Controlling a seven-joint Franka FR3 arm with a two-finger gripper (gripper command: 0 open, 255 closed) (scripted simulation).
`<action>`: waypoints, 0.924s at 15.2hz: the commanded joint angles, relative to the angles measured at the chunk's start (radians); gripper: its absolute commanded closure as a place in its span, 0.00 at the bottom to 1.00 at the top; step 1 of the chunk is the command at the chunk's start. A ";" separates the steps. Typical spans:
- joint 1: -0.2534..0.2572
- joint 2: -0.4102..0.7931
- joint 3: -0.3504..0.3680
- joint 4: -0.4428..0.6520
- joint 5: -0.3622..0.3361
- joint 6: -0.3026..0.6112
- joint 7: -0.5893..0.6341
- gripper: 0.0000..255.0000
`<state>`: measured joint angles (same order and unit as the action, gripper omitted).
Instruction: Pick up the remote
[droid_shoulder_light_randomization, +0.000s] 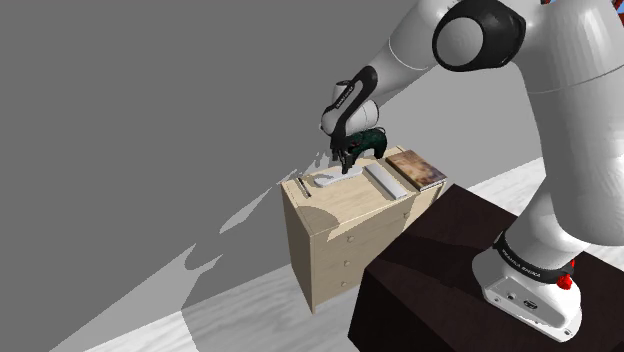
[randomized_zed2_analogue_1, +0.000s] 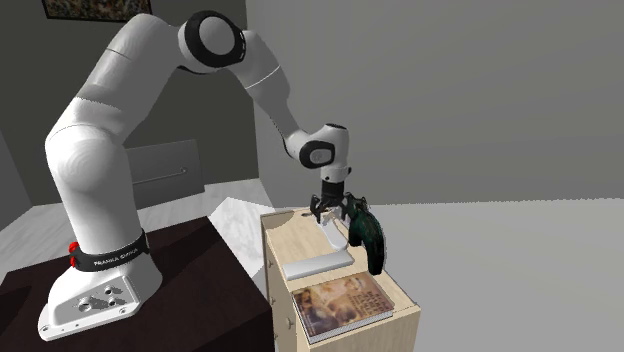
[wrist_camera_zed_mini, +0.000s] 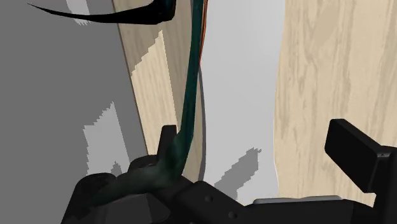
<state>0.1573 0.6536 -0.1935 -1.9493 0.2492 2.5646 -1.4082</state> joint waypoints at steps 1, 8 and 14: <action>-0.002 0.031 0.009 0.013 0.003 0.017 -0.008 0.00; -0.015 0.098 0.026 0.039 0.017 0.060 -0.018 0.00; -0.015 0.096 0.026 0.038 0.017 0.059 -0.019 1.00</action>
<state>0.1426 0.7481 -0.1675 -1.9114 0.2657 2.6232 -1.4274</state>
